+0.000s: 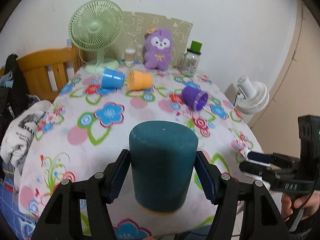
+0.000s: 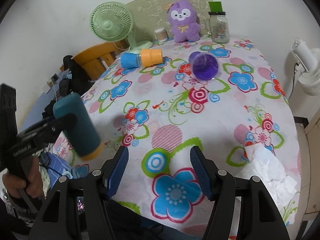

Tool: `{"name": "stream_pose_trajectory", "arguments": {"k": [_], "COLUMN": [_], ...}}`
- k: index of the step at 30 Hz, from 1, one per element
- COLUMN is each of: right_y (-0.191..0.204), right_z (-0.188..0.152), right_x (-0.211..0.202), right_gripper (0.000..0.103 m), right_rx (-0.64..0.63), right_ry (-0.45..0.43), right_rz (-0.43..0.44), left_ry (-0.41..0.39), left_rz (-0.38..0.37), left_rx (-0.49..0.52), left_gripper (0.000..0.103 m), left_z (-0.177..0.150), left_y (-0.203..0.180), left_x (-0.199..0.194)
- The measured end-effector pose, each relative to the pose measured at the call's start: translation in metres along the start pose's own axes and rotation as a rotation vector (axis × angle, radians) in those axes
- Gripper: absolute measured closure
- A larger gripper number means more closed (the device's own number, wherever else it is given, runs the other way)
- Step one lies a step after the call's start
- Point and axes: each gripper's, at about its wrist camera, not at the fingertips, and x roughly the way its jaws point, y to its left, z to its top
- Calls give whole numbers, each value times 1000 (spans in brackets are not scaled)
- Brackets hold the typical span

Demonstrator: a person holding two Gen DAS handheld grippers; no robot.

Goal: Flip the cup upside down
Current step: 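Rotate the teal cup with the left gripper so its yellow rim faces down, then lower the teal cup rim-down onto the tablecloth and open the left gripper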

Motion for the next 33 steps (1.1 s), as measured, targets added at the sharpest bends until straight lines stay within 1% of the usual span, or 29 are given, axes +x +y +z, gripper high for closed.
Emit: {"name": "stream_pose_trajectory", "arguments": {"k": [3,7,12,17,22,23,24,26,27,33], "right_y": [12,29,41,48,54,55,56,57,57,57], "right_z": [7,23,38,48,51,51,51,51,51,52], "right_x": [10,29,50,70,81,83,85,88,89,89], "right_gripper": [36,36,36,36,36,36,36,35,35,35], "right_rx": [-32,-78,-86,-88,-99,-102,-106,-109,-108,-105], "right_ry": [-2,-17,-11,7,20,23,28,33,34,32], "right_rz": [6,-38,5,8,7,4,0,-3,-2,-3], "left_ry": [-9,-21,-41,-34,-29,-25,-17,-8,-12,-18], "left_rz": [4,14,39,64,80,83,85,85,85,95], "left_rx": [-1,-8,-38,-79,-110,-114,-118,-135,-142,-139], "left_gripper": [36,36,36,36,36,33,24,11,9,8], "left_z": [8,17,31,41,41,41,41,40,39,39], "left_y": [4,8,19,33,45,47,49,52,53,56], "left_x": [4,9,19,36,48,51,53,55,54,50]}}
